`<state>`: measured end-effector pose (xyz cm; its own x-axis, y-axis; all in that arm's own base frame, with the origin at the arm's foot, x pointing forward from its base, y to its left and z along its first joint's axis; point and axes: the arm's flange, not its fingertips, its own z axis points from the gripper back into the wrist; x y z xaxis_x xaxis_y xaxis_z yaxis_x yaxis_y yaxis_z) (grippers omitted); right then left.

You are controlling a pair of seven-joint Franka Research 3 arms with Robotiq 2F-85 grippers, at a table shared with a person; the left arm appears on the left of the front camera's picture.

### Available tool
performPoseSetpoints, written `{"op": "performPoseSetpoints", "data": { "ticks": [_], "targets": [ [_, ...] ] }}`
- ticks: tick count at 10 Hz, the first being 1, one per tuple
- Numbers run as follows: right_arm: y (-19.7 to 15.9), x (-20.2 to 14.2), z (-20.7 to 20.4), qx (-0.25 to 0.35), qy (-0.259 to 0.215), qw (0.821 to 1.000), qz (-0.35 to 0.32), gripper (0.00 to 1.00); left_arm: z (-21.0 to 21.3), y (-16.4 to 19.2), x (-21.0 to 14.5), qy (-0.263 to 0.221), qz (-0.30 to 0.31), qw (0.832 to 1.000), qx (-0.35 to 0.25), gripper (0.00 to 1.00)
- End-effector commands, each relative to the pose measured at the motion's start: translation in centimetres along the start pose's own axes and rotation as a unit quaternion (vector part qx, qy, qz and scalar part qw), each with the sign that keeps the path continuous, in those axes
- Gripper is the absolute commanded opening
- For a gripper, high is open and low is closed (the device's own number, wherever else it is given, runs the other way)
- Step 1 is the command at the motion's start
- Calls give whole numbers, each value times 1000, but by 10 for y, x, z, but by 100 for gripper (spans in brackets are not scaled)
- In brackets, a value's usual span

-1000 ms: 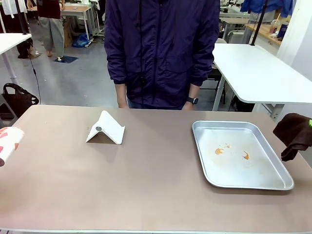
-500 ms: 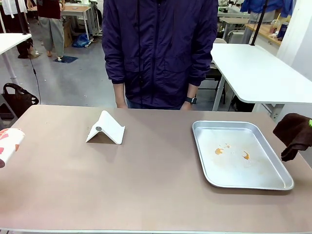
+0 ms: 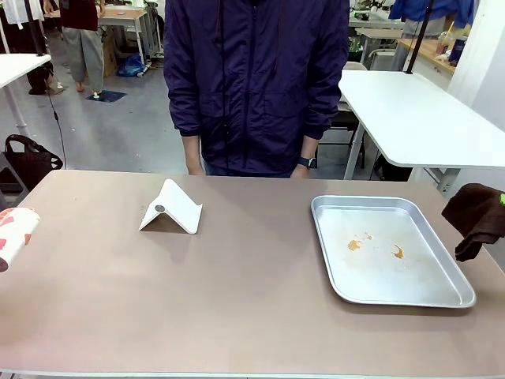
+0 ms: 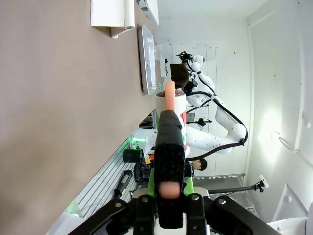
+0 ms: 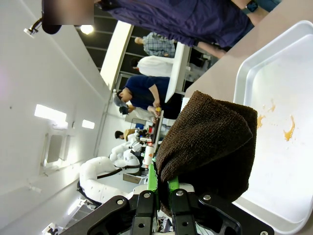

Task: Clean the surface of the table.
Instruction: Clean the area not pointed to by the person.

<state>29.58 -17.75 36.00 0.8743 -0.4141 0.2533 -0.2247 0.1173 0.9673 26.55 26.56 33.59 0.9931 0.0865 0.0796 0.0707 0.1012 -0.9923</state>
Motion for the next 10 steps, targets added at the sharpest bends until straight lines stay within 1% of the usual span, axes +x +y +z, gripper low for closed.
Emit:
{"op": "performPoseSetpoints", "data": {
  "ticks": [1,10],
  "targets": [
    [5,0,0,4,3,1000,5,0,0,-2,-1,2,4,1000,0,22],
    [5,0,0,4,3,1000,5,0,0,-2,-1,2,4,1000,0,22]
  ]
}}
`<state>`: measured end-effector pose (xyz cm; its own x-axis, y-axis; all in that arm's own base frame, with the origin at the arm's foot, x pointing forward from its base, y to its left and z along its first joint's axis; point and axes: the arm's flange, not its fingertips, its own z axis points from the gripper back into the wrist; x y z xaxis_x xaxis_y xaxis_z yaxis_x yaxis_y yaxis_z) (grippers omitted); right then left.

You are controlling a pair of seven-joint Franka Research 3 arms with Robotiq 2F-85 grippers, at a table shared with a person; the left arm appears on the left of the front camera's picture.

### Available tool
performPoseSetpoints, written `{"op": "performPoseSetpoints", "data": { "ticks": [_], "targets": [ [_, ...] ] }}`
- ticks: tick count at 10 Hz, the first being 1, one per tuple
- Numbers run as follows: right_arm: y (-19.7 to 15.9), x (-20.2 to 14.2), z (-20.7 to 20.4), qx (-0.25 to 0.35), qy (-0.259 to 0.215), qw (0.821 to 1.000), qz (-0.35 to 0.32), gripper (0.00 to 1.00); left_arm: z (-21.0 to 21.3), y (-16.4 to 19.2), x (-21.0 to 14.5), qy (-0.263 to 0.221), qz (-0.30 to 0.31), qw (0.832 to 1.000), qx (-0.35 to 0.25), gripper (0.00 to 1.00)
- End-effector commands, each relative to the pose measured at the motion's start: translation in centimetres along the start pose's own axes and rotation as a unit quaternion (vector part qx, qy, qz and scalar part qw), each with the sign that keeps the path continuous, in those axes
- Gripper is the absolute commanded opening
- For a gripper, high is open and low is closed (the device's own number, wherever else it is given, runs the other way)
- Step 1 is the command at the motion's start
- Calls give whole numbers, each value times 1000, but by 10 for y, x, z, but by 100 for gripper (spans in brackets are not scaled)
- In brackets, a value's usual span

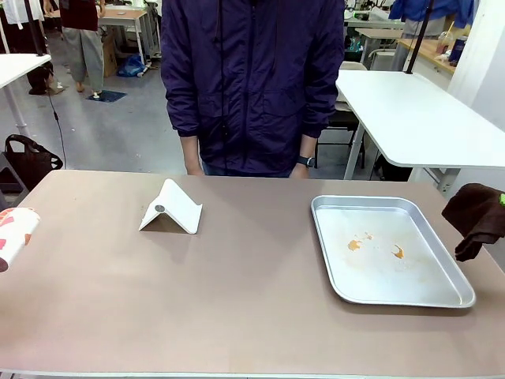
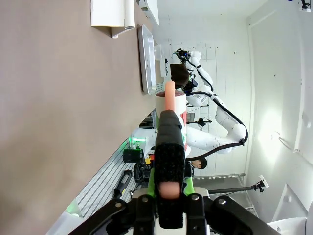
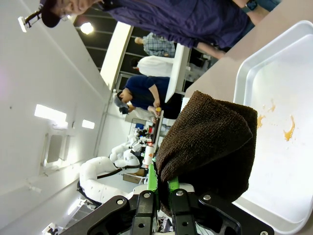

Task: Clean the surface of the table.
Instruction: Clean the area not pointed to by the person.

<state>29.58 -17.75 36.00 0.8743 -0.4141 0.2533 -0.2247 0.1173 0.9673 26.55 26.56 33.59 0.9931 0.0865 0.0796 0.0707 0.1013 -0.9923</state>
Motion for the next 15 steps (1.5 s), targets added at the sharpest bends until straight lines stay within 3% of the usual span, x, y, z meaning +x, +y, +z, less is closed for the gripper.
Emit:
{"op": "performPoseSetpoints", "data": {
  "ticks": [1,3,5,8,13,15],
  "targets": [
    [0,0,0,0,0,1000,0,10,0,-2,-1,2,4,1000,0,22],
    [15,7,-25,-96,17,995,35,10,0,-2,-1,2,4,1000,0,22],
    [22,21,-56,-212,39,974,71,10,0,-2,-1,2,4,1000,0,22],
    [9,48,-98,-374,46,918,120,10,0,-2,-1,2,4,1000,0,22],
    [-47,64,-165,-434,132,884,110,10,0,-2,-1,2,4,1000,0,22],
    [-65,61,-181,-424,157,887,97,10,0,-2,-1,2,4,1000,0,22]
  ]
}}
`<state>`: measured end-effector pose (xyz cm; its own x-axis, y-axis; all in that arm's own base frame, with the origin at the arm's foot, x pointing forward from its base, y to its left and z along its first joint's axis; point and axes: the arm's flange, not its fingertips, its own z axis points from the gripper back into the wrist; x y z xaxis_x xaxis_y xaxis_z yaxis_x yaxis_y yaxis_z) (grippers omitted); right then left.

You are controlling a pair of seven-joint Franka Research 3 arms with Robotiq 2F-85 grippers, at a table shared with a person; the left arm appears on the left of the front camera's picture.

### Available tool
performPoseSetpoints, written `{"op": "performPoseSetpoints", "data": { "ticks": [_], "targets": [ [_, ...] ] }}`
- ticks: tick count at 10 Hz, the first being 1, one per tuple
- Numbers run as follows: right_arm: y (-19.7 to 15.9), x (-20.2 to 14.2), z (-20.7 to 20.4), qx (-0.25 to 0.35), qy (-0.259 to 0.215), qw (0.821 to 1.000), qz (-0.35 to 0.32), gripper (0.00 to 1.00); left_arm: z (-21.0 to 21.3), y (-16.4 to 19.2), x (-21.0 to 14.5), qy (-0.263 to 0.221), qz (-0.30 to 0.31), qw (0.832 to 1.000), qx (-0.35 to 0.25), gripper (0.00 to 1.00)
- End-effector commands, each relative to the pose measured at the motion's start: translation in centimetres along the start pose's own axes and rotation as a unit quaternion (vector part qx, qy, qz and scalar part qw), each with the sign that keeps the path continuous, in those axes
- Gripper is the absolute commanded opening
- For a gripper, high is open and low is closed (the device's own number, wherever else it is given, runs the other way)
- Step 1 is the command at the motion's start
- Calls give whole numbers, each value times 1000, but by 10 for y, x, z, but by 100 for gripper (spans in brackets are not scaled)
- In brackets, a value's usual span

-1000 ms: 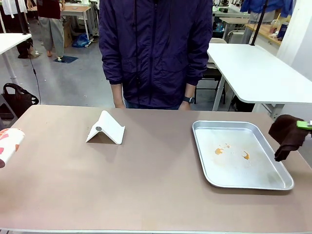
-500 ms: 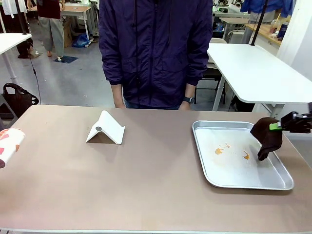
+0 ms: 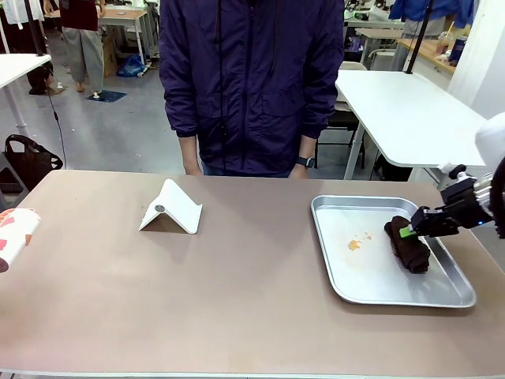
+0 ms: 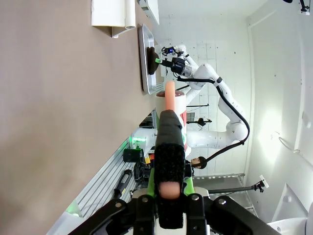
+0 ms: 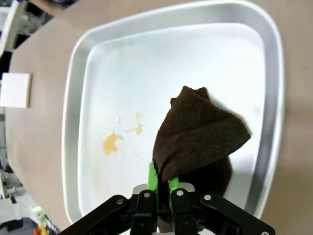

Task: Clean the surface of the table.
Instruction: Clean the area not pointed to by the person.

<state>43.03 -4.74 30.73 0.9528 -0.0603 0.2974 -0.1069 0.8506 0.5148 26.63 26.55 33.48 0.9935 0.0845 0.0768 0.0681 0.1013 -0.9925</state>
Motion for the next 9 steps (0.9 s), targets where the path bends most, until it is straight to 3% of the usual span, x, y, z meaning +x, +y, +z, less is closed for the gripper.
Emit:
{"op": "performPoseSetpoints", "data": {
  "ticks": [1,9],
  "targets": [
    [1,12,-10,4,21,1000,-9,10,1,-4,-2,1,3,1000,0,22],
    [46,1,-53,59,82,994,45,10,1,-4,-2,1,3,1000,0,22]
  ]
}}
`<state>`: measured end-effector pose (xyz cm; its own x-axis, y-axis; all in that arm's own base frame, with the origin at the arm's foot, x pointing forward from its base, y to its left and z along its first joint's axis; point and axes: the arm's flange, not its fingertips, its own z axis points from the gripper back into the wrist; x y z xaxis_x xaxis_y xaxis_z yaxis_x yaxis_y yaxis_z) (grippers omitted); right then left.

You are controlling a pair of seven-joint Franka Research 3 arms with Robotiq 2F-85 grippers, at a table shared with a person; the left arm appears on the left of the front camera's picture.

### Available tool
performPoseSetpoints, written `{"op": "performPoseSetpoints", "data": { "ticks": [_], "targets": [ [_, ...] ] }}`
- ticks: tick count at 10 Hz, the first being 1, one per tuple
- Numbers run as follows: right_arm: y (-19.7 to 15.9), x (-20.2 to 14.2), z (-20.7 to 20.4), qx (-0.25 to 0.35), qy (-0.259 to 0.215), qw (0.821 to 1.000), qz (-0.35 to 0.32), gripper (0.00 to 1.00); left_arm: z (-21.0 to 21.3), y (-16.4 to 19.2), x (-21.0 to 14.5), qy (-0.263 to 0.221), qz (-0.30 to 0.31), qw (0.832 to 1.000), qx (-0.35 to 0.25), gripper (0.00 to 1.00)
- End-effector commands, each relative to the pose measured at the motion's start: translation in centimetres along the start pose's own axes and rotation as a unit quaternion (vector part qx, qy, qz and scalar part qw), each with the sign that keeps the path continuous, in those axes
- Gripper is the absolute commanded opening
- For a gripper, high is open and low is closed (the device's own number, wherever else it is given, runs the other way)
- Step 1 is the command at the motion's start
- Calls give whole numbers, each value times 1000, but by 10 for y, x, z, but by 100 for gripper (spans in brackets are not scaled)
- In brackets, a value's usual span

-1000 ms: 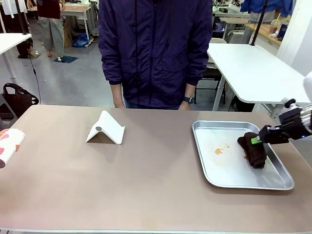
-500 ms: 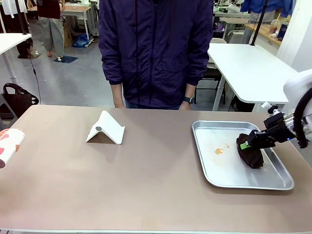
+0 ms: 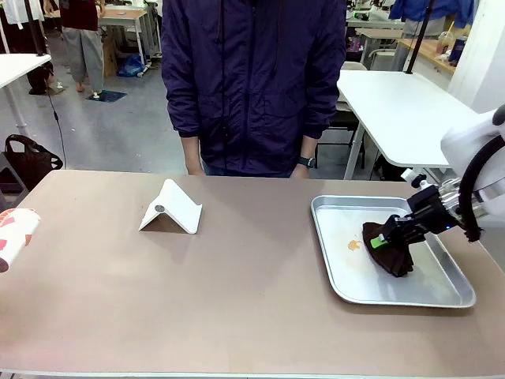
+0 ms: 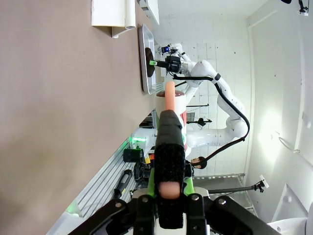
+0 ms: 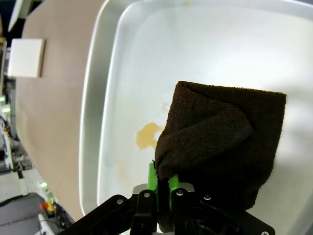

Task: Clean the surface of the table.
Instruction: Clean the area not pointed to by the person.

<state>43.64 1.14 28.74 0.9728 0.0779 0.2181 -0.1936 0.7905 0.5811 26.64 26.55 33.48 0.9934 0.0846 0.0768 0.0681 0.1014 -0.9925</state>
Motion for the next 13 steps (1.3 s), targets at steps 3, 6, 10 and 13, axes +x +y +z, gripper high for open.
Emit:
{"op": "performPoseSetpoints", "data": {
  "ticks": [3,6,10,13],
  "targets": [
    [29,1,-17,24,38,997,62,10,1,-4,-2,1,3,1000,0,22],
    [44,-3,-28,17,52,994,99,10,1,-4,-2,1,3,1000,0,22],
    [23,3,-14,-7,15,999,52,10,1,-4,-2,1,3,1000,0,22],
    [-1,8,5,-9,-22,1000,10,10,1,-4,-2,1,3,1000,0,22]
  ]
}}
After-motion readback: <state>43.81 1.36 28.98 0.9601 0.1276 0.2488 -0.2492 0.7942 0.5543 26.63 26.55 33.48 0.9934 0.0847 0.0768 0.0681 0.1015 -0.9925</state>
